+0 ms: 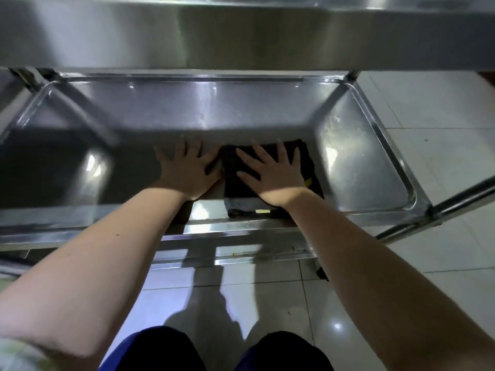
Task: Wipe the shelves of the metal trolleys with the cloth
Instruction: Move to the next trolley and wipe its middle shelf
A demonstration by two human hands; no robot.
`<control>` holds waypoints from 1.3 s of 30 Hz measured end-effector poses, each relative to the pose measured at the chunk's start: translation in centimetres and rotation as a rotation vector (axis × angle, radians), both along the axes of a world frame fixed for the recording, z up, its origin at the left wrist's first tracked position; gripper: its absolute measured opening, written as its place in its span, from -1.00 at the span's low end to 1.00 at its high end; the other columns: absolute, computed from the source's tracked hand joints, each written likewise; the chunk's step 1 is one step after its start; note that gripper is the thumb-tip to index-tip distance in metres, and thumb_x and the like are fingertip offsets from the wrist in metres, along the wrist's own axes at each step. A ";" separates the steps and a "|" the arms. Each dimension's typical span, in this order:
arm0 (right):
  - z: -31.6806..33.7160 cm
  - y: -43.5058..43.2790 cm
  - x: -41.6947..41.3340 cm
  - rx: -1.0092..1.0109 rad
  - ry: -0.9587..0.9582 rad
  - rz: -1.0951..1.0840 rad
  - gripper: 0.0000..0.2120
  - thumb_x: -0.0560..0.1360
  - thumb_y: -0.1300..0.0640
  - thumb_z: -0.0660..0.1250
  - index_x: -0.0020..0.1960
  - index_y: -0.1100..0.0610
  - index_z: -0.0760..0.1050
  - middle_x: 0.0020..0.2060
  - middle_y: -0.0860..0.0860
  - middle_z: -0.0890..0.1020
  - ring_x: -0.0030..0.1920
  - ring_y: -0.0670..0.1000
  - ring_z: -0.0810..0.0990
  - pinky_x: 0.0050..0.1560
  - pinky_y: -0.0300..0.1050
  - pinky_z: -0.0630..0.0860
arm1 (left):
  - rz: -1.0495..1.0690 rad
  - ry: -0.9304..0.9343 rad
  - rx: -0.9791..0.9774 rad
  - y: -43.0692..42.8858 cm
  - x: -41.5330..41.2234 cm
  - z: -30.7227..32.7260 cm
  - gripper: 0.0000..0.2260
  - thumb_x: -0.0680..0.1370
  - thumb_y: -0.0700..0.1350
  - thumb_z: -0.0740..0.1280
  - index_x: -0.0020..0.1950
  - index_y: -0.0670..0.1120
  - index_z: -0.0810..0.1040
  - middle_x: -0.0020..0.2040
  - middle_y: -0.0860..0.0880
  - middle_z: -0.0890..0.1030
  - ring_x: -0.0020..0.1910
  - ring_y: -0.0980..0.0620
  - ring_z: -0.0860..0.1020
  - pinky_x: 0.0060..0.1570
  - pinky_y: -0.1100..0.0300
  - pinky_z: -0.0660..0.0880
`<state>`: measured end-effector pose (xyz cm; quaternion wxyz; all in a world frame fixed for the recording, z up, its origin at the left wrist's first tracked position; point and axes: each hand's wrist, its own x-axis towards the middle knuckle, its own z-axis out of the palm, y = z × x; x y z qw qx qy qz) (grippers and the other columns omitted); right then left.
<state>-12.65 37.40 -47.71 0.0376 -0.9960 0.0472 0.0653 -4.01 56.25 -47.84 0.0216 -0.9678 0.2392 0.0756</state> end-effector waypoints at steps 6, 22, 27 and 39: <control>-0.4 -1.2 0.9 -0.006 -0.040 -0.042 -0.46 0.57 -0.38 -0.17 0.52 -0.39 -0.18 0.58 -0.20 -0.11 0.56 0.28 -0.19 0.45 0.41 -0.26 | 0.081 0.042 0.004 -3.2 -1.5 0.3 -0.46 0.64 0.21 -0.10 0.61 0.14 -0.09 0.62 -0.13 -0.11 0.57 -0.23 -0.21 0.34 -0.52 -0.21; 0.3 -19.1 -6.1 -0.051 0.028 -0.328 -0.47 0.58 -0.34 -0.09 0.51 -0.40 -0.16 0.58 -0.22 -0.10 0.57 0.20 -0.12 0.51 0.27 -0.19 | 0.091 -0.054 -0.089 -3.2 -1.7 -1.2 -0.36 0.44 0.53 -0.19 0.52 0.43 -0.09 0.62 -0.09 -0.03 0.57 -0.25 -0.17 0.33 -0.52 -0.23; 0.8 -17.7 -11.7 -0.029 0.092 -0.414 -0.48 0.59 -0.34 -0.09 0.50 -0.41 -0.17 0.58 -0.21 -0.14 0.57 0.19 -0.19 0.50 0.28 -0.24 | 0.084 -0.031 -0.083 -3.4 -2.4 -0.8 -0.37 0.47 0.50 -0.17 0.53 0.40 -0.10 0.62 -0.12 -0.04 0.57 -0.27 -0.18 0.33 -0.53 -0.22; 0.8 -6.2 -8.2 0.061 0.080 -0.275 -0.41 0.53 -0.44 -0.04 0.50 -0.43 -0.15 0.57 -0.23 -0.16 0.57 0.19 -0.25 0.44 0.38 -0.31 | 0.061 -0.010 -0.086 -3.0 -2.2 -1.0 -0.36 0.49 0.50 -0.16 0.55 0.36 -0.05 0.62 -0.13 -0.08 0.56 -0.29 -0.16 0.32 -0.54 -0.21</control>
